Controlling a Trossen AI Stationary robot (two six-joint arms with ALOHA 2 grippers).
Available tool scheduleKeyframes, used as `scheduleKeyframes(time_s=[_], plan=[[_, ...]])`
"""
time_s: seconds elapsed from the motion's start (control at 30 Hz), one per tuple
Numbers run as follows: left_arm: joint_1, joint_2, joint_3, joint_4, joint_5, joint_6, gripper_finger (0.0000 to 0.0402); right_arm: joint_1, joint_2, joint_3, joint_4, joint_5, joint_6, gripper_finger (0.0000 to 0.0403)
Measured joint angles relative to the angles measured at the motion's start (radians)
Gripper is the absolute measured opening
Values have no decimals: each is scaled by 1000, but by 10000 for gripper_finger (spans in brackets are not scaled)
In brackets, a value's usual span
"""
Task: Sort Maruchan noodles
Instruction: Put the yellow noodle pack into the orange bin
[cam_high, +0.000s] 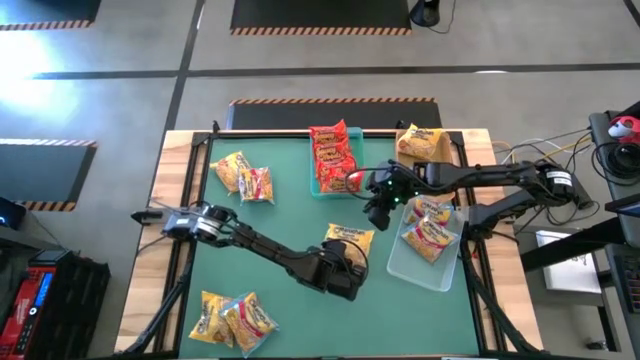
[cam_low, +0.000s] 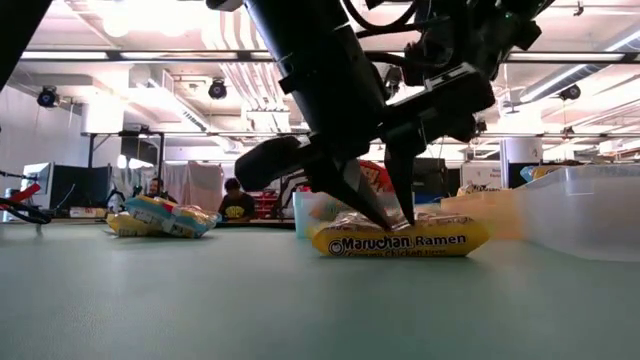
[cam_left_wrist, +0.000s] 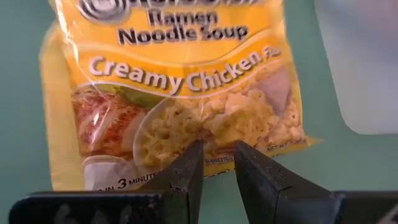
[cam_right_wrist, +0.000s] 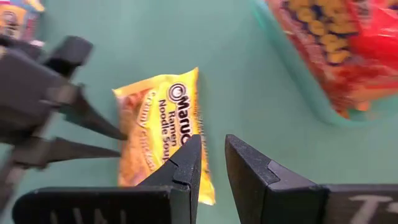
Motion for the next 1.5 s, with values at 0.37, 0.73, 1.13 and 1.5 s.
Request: scheduleKeyframes(time_s=[0.37, 0.73, 1.13, 1.5], plan=[[-5, 37, -2, -3, 33, -1, 75, 41, 1, -12, 42, -126, 13, 136], [-6, 51, -4, 3, 3, -17, 75, 41, 1, -44, 38, -123, 40, 209], [-7, 47, -66, 33, 32, -106, 75, 41, 34, -143, 190, -142, 125, 213], [-6, 68, -68, 25, 81, -132, 75, 36, 242, -113, 254, -181, 109, 213]])
